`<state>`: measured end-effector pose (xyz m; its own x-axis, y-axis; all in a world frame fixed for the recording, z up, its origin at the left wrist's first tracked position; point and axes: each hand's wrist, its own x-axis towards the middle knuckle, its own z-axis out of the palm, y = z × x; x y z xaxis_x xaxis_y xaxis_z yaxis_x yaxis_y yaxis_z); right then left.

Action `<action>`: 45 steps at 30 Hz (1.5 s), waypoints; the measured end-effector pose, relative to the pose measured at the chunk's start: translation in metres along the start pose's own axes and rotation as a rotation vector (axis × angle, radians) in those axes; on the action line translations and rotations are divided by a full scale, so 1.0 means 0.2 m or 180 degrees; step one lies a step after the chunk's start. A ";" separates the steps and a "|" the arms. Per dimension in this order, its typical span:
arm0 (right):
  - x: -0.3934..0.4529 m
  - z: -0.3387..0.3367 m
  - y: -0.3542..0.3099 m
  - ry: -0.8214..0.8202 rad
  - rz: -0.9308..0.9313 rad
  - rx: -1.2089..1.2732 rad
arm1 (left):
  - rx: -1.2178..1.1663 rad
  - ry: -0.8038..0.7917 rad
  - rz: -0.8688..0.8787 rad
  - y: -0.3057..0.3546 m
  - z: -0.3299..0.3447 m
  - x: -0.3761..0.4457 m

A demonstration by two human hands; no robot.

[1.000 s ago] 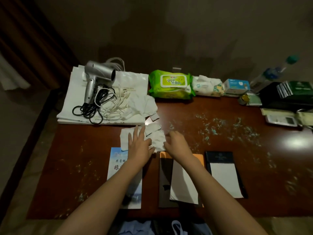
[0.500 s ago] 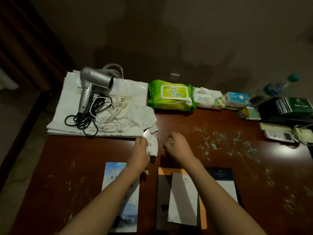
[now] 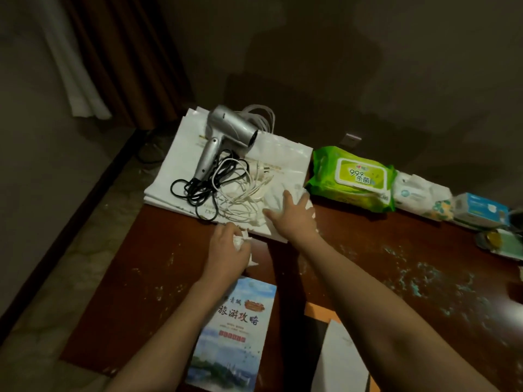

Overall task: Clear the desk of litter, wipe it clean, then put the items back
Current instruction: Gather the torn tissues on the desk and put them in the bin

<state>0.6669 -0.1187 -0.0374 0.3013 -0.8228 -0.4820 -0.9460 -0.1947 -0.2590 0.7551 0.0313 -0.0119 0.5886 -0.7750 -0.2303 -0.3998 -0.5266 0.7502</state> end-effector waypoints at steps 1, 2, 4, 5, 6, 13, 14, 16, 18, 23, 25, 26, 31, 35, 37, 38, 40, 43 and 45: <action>0.00 0.02 -0.02 0.0138 0.0053 -0.0047 | 0.0004 0.0053 -0.0019 -0.02 -0.01 0.01; -0.01 0.04 -0.03 0.0279 0.0094 -0.0075 | 0.0010 0.0097 -0.0022 -0.03 -0.02 0.02; -0.02 0.07 -0.03 0.0432 0.0093 -0.0088 | 0.0033 0.0146 -0.0064 -0.05 -0.03 0.04; -0.02 0.07 -0.02 0.0426 0.0047 -0.0048 | 0.0054 0.0153 -0.0099 -0.06 -0.03 0.05; -0.02 0.07 0.00 0.0416 -0.0003 0.0049 | 0.0088 0.0153 -0.0134 -0.06 -0.03 0.06; -0.11 -0.06 0.16 0.1031 0.0093 0.1247 | -0.0098 -0.0080 -0.0309 0.00 0.00 0.05; -0.12 -0.08 0.18 0.1154 0.0113 0.1350 | -0.0100 -0.0119 -0.0260 0.02 0.01 0.05; -0.17 -0.11 0.23 0.1311 0.0087 0.1506 | -0.0132 -0.0282 -0.0173 0.06 0.03 0.05; -0.22 -0.13 0.28 0.1340 0.0056 0.1517 | -0.0132 -0.0457 -0.0075 0.10 0.05 0.04; -0.36 -0.14 0.34 0.1070 0.0075 0.1359 | -0.0109 -0.0509 0.0116 0.19 0.05 -0.02; -0.43 -0.15 0.35 0.1023 0.0061 0.1334 | -0.0138 -0.0476 0.0152 0.24 0.04 -0.05; -0.45 -0.15 0.37 0.1016 0.0033 0.1261 | -0.0093 -0.0444 0.0206 0.27 0.04 -0.07; -0.63 -0.25 0.52 0.1070 -0.0081 0.1549 | 0.0085 -0.0402 0.0405 0.48 0.13 -0.19; -0.84 -0.37 0.77 0.1194 0.0066 0.1836 | 0.0017 -0.0503 0.0889 0.70 0.29 -0.37; -0.97 -0.42 0.94 0.1354 0.0145 0.1890 | 0.0138 -0.0622 0.1038 0.81 0.40 -0.48; -1.02 -0.43 1.03 0.1407 0.0198 0.1894 | 0.0145 -0.0710 0.1040 0.86 0.45 -0.55; -1.17 -0.43 1.22 0.1432 0.0442 0.1914 | 0.0152 -0.0911 0.1084 0.96 0.59 -0.69; -1.40 -0.44 1.54 0.1560 0.0816 0.2261 | 0.0340 -0.1131 0.1448 1.14 0.82 -0.94; -1.57 -0.45 1.76 0.1703 0.1074 0.2323 | 0.0391 -0.1336 0.1652 1.26 0.99 -1.13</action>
<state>0.2290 0.0225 0.0979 -0.2378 -0.9442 -0.2279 -0.6114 0.3278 -0.7202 0.3816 0.0039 0.1060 -0.0140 -0.9950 -0.0988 -0.6484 -0.0662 0.7584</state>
